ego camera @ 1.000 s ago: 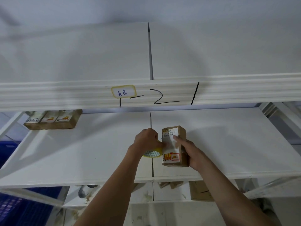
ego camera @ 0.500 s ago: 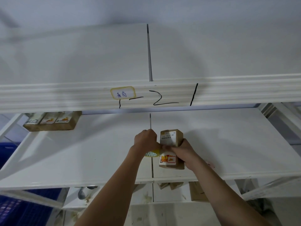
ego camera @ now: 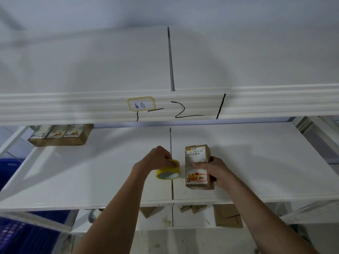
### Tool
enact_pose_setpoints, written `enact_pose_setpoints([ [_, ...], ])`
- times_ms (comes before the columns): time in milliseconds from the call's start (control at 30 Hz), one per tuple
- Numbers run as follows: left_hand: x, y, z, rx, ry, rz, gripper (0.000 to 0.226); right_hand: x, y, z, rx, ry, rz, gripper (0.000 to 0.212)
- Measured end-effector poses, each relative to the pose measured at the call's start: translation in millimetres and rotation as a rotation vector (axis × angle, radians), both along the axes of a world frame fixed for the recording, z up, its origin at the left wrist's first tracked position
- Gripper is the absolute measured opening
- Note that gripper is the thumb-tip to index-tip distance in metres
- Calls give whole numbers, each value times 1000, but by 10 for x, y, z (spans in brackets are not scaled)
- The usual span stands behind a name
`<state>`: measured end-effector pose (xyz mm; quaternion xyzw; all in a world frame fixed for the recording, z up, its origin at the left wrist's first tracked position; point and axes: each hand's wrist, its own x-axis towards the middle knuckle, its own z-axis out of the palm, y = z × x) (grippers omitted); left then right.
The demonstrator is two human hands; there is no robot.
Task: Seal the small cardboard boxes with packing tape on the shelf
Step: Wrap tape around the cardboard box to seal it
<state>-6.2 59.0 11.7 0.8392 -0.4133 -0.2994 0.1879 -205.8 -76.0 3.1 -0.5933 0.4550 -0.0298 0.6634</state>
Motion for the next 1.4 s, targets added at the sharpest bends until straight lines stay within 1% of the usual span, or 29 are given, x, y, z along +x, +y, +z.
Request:
enact_pose_setpoints([
  [67, 2, 21, -47, 23, -36, 41, 42, 7, -15, 30, -2, -15, 13, 54],
  [133, 0, 22, -91, 60, -27, 65, 46, 8, -25, 69, -1, -35, 19, 52],
  [233, 6, 24, -112, 83, -8, 87, 46, 0, 1, 82, 21, -55, 15, 51],
  [400, -12, 22, -73, 63, 11, 74, 45, -55, 25, 129, 101, -124, 57, 51],
  [500, -47, -5, -63, 42, 77, 43, 31, -78, 55, 170, 153, -174, 103, 47],
  [533, -60, -14, -57, 26, 109, 33, 31, -91, 63, 167, 168, -180, 99, 47],
  [633, -72, -18, -45, -19, 189, 23, 41, -129, 87, 155, 213, -170, 87, 58],
  [700, -57, -7, -56, -21, 228, 26, 41, -130, 95, 145, 249, -161, 94, 56],
  [800, -32, 25, -95, 43, 250, 22, 43, -101, 88, 126, 281, -151, 106, 54],
  [900, -39, 37, -149, 66, 233, 28, 43, -77, 50, 82, 214, -95, 88, 54],
  [967, -88, 16, -162, 70, 189, 32, 41, -50, 43, 55, 125, -52, 77, 50],
  [1067, -172, -46, -186, 56, 84, 27, 38, 31, 112, 95, -107, 31, 125, 43],
  [1100, -189, -67, -181, 54, 47, 15, 38, 59, 135, 114, -177, 65, 163, 46],
  [1133, -200, -85, -177, 56, 14, 0, 39, 82, 158, 125, -223, 90, 203, 55],
  [1200, -221, -122, -160, 62, -35, -34, 38, 113, 155, 65, -259, 154, 230, 82],
  [1233, -226, -134, -153, 63, -60, -53, 36, 127, 135, 18, -261, 183, 220, 91],
  [1267, -234, -141, -137, 62, -83, -74, 35, 137, 119, -14, -264, 195, 223, 91],
  [1300, -236, -137, -115, 64, -94, -89, 36, 146, 110, -23, -279, 193, 239, 82],
  [1333, -220, -122, -90, 65, -77, -91, 37, 143, 105, 7, -290, 189, 255, 64],
  [1367, -191, -103, -66, 65, -30, -86, 38, 122, 104, 50, -290, 176, 255, 46],
  [1400, -155, -82, -46, 66, 22, -92, 38, 96, 91, 71, -289, 169, 237, 34],
])
